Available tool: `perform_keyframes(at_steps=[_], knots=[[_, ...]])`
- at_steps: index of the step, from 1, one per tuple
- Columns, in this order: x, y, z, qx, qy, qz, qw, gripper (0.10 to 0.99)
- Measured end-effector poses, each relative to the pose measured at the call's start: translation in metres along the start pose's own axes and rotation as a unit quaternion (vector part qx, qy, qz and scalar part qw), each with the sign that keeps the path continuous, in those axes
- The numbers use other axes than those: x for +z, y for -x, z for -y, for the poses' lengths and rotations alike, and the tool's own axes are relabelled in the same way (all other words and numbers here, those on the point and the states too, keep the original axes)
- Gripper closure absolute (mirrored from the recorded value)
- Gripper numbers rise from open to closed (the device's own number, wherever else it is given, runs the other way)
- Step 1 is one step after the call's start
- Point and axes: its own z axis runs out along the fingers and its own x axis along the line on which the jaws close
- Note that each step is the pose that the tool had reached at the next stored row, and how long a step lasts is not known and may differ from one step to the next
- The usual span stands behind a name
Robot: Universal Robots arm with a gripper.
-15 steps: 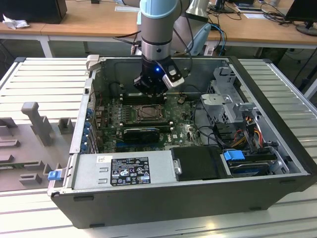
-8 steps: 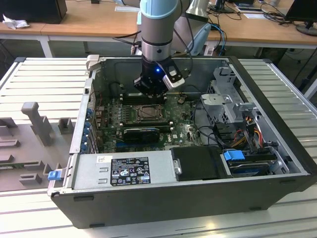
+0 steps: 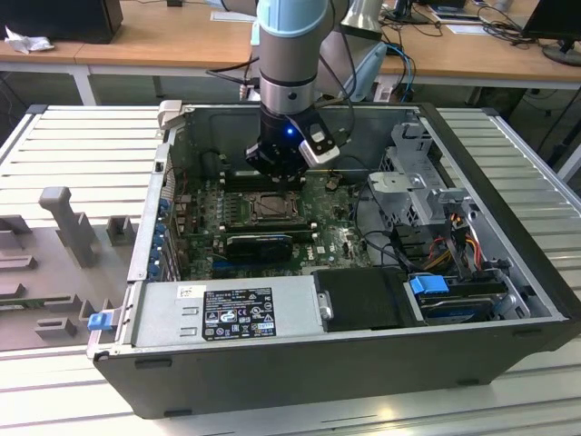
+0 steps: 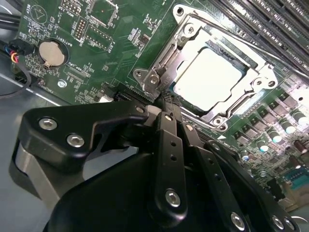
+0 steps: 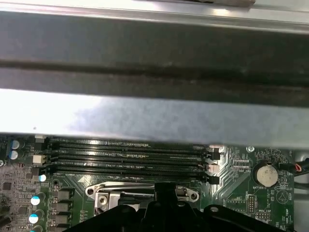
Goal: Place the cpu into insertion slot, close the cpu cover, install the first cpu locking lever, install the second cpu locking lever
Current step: 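Install the second cpu locking lever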
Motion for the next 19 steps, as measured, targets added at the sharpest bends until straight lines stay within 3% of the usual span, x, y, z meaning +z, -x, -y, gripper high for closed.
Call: perform_keyframes(at_steps=[19], knots=[[-0.0015, -0.0004, 0.0128, 0.000, 0.0000, 0.0000, 1.0000, 0.980]])
